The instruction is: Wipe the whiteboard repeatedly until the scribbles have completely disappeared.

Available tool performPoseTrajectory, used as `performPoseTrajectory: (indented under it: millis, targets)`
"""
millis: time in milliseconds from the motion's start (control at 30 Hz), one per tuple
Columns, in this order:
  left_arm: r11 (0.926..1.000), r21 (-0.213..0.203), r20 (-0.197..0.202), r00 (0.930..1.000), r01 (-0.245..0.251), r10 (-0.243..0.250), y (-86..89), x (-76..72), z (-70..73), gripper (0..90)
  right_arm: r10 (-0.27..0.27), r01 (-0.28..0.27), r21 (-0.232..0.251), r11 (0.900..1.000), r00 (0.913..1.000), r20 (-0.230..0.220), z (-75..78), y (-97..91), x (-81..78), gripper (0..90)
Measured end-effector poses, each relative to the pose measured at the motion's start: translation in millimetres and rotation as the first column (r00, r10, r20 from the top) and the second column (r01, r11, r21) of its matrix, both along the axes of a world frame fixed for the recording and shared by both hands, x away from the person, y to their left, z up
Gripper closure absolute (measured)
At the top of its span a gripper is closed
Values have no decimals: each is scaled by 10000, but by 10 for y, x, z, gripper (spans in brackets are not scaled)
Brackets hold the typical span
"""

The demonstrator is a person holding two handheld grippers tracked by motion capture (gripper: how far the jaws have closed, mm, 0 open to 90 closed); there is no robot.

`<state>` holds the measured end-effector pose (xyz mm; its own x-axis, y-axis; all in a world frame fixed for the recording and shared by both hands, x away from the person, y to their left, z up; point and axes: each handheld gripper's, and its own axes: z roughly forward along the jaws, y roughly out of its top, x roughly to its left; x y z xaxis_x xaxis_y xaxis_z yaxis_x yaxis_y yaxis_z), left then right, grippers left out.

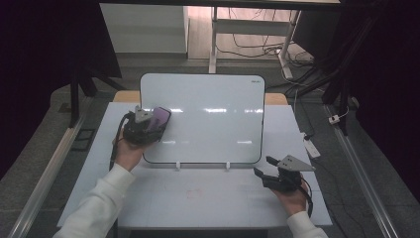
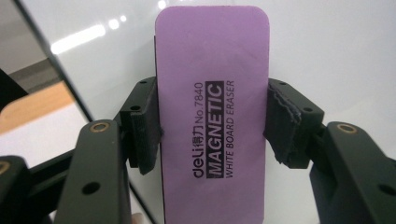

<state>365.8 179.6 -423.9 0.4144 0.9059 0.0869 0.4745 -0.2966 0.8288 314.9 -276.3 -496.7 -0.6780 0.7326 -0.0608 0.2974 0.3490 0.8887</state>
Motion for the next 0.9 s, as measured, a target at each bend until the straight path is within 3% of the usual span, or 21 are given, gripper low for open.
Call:
performPoseTrajectory:
  millis: [200, 667, 767, 900]
  targets:
    - [10000, 61, 85, 9999, 77, -78, -49, -6, -6, 412, 0, 0, 7, 10000, 10000, 15, 1, -8, -3, 326]
    - [9973, 112, -455, 9964, 721, -715, -95, -275, -346, 412, 7, -7, -12, 10000, 10000, -8, -1, -2, -4, 326]
    - [9966, -236, -553, 9952, 792, -804, -72, -283, -352, 412, -2, 2, 9, 10000, 10000, 17, 3, -3, -7, 326]
    - [9946, -541, -302, 9955, 884, -901, -54, -314, -310, 412, -16, 16, 10, 10000, 10000, 1, 2, -6, -3, 326]
